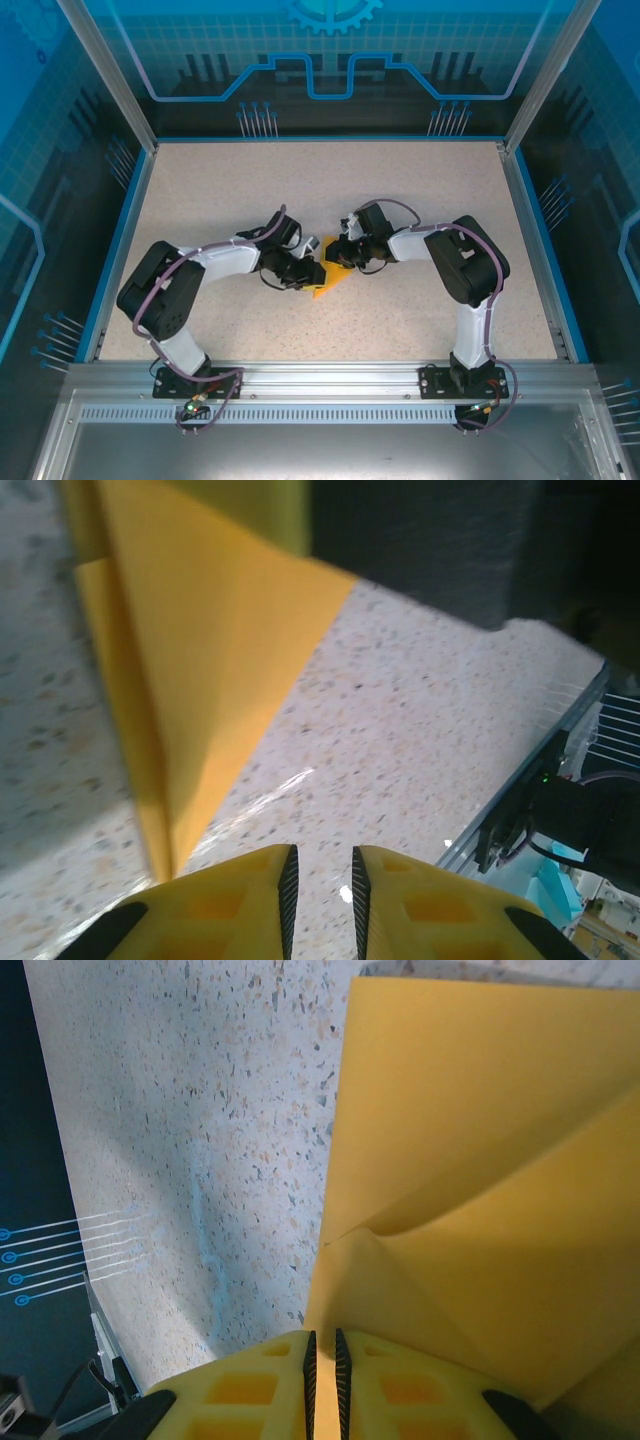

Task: Fold a paper plane with a square sheet of paper (pick it up from the middle)
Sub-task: Fourth fold the wing at the center of the table.

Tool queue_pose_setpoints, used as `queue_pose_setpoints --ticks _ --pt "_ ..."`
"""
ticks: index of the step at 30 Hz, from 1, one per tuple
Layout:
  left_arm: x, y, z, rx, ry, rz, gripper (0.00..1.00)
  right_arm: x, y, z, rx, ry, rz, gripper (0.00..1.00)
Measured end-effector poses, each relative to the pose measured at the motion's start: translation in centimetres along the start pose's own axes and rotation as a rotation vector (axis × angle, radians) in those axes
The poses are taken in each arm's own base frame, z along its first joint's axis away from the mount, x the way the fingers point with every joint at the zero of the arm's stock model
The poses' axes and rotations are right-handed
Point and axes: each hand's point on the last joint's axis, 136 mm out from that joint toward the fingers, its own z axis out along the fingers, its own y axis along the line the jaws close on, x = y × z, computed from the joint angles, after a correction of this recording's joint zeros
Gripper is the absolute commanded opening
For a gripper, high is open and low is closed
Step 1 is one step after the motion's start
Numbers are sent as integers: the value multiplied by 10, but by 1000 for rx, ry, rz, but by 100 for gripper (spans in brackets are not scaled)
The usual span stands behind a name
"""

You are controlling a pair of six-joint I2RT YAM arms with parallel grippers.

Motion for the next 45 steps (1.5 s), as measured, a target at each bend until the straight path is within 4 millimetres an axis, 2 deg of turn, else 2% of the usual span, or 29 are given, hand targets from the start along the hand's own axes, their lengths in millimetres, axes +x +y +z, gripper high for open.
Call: queue_pose_setpoints --ticks 3,9,13,31,37,40,45 --pt "-4 -5 10 3 10 9 22 0 0 0 0 0 0 16" --pt "-1 23 29 -75 38 -43 20 0 0 0 0 0 0 16" --pt "2 30 31 -78 37 -47 19 0 0 0 0 0 0 17" --pt "19 38 22 -2 -3 -21 20 0 0 0 -1 0 -1 16" --pt "32 38 13 -10 15 -63 21 0 0 0 -2 1 -1 16" --pt "27 31 4 -6 -8 -65 21 0 0 0 -2 1 -1 16" --pt "-5 7 -3 27 -83 -34 20 0 0 0 -3 2 0 17"
